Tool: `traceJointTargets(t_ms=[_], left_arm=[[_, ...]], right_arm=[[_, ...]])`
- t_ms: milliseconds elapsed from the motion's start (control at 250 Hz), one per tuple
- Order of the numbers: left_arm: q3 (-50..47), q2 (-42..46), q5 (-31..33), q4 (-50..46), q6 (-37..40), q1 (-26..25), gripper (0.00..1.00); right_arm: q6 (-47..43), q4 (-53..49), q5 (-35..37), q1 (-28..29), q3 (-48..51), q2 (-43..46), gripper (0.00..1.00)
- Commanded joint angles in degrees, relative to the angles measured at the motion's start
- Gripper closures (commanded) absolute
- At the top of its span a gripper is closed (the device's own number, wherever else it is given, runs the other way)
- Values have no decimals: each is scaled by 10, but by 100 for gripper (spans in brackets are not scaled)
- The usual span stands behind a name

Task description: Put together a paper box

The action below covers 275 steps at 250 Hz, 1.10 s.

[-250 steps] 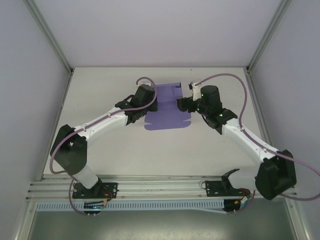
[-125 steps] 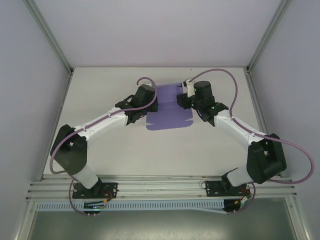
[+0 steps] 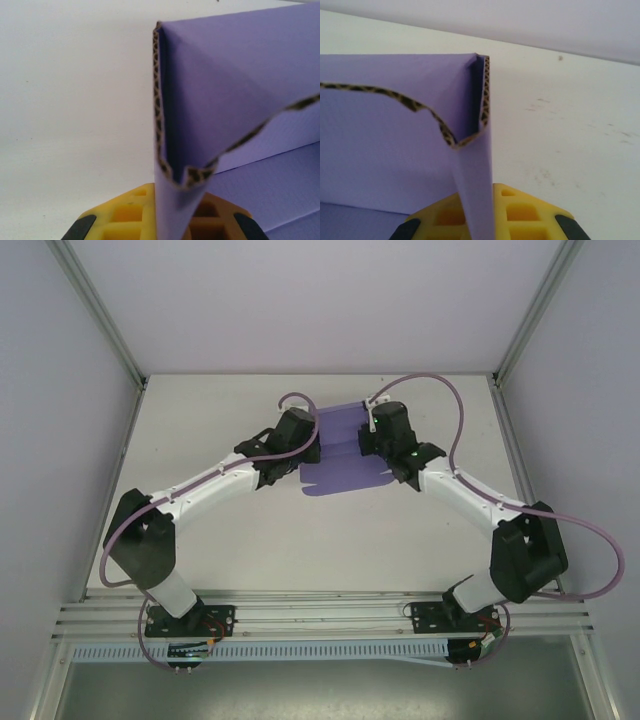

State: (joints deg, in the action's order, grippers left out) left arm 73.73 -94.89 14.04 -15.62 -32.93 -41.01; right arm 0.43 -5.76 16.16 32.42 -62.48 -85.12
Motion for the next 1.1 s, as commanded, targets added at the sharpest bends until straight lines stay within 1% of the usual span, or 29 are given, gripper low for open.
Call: traceJointTargets(t_ms=[0, 76, 156, 232, 332, 368, 420, 508, 536, 580, 616, 691, 735, 791, 839, 915, 947, 1055, 1095], left_arm=[[27, -5, 45, -40, -19, 1, 100], [33, -4, 53, -46, -21, 1, 100], [40, -5, 64, -56, -22, 0, 100], [40, -3, 73, -63, -23, 1, 100], [39, -4, 75, -62, -24, 1, 100], [40, -5, 73, -59, -24, 1, 100], [42, -8, 73, -62, -24, 1, 100], [44, -9, 76, -66, -26, 1, 100], [44, -8, 78, -68, -30, 1, 100], [42, -7, 77, -66, -31, 1, 100], [40, -6, 76, -64, -33, 0, 100], [34, -3, 72, -63, -41, 1, 100], [31, -2, 72, -63, -47, 1, 100], [27, -2, 67, -63, -52, -1, 100], [26, -3, 64, -63, -58, -1, 100], [26, -4, 63, -63, -60, -6, 100], [25, -5, 62, -63, -59, -8, 100], [25, -7, 61, -65, -61, -12, 100], [27, -6, 62, -65, -60, -13, 100]], right_arm=[[4, -92, 226, 7, -37, -39, 100], [-6, -129, 301, 13, -56, -68, 100], [-47, -133, 340, 21, -55, -84, 100], [-104, -114, 344, 28, -41, -81, 100], [-218, -53, 351, 44, -13, -79, 100], [-238, -46, 351, 46, -10, -80, 100], [-261, -47, 332, 46, -8, -81, 100], [-292, -18, 318, 46, 4, -84, 100], [-278, -14, 326, 45, 2, -86, 100], [-225, -40, 321, 38, -15, -87, 100], [-170, -55, 310, 31, -25, -85, 100], [-32, -70, 318, 15, -37, -70, 100], [47, -75, 336, 9, -41, -62, 100], [115, -77, 353, 5, -45, -54, 100], [150, -73, 382, 7, -50, -54, 100], [219, -111, 412, 6, -73, -62, 100], [242, -122, 408, 3, -79, -63, 100], [262, -87, 397, 1, -60, -55, 100], [250, -77, 379, 1, -60, -53, 100]])
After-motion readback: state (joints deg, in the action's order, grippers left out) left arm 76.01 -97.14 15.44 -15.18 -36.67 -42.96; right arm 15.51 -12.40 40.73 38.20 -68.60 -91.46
